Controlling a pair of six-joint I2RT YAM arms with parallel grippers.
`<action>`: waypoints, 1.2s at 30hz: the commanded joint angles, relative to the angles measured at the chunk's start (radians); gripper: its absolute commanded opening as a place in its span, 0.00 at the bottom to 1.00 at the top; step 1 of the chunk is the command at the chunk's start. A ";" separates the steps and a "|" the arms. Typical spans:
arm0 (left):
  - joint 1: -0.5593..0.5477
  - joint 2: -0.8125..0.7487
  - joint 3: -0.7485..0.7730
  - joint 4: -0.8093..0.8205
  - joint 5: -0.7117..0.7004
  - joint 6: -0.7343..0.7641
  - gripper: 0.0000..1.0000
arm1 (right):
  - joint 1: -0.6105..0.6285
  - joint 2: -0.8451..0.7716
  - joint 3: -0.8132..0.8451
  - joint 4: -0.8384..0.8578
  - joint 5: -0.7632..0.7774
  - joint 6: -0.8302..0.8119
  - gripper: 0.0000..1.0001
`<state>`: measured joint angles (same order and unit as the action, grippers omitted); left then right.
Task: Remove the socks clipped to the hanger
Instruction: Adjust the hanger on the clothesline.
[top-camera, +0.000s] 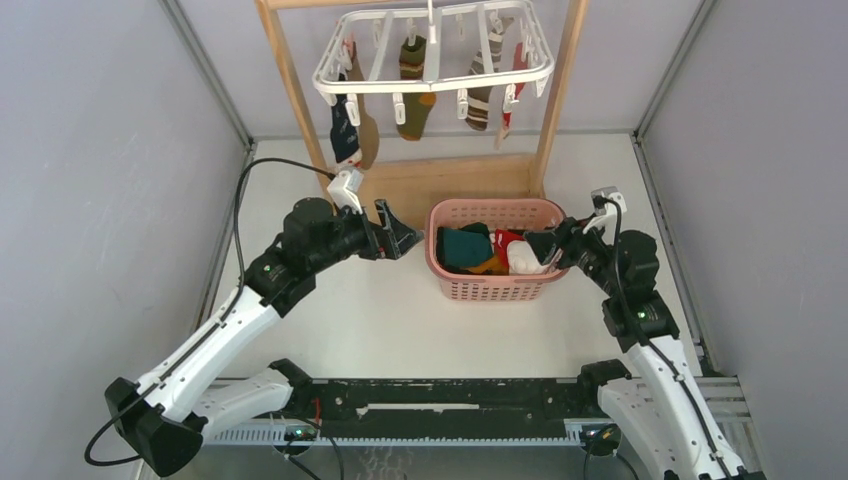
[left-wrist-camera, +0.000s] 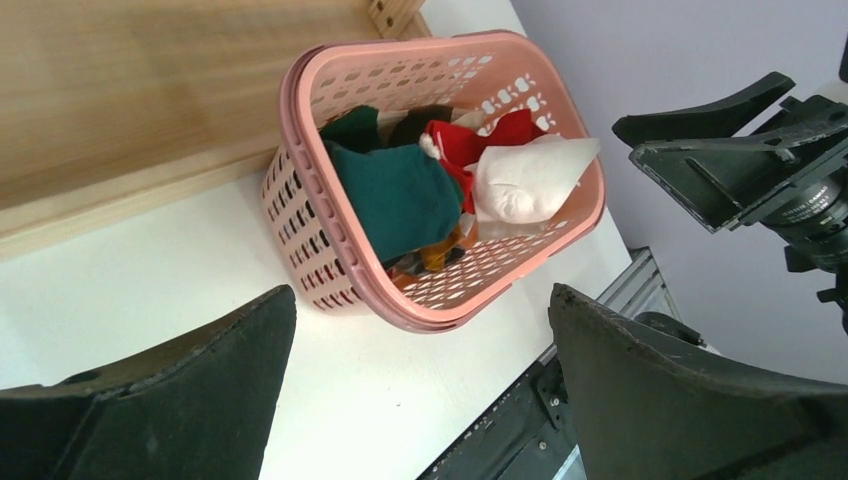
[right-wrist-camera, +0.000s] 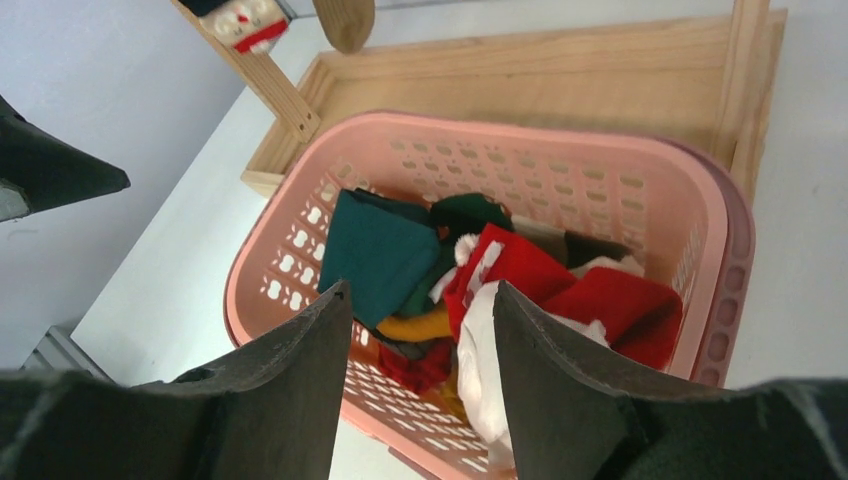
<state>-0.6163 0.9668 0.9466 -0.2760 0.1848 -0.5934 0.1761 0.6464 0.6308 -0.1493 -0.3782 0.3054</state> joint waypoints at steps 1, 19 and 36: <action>-0.010 0.004 0.046 -0.049 -0.030 0.020 1.00 | -0.005 -0.018 -0.014 -0.065 0.013 0.044 0.61; -0.035 -0.006 0.077 -0.095 -0.087 0.016 1.00 | -0.045 0.078 0.015 0.065 -0.008 0.063 0.62; -0.035 0.083 0.125 -0.103 -0.127 0.067 1.00 | -0.136 0.580 0.294 0.425 -0.017 0.113 0.83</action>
<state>-0.6460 1.0447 0.9871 -0.3866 0.0967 -0.5659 0.0460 1.1458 0.8185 0.1574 -0.4015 0.4129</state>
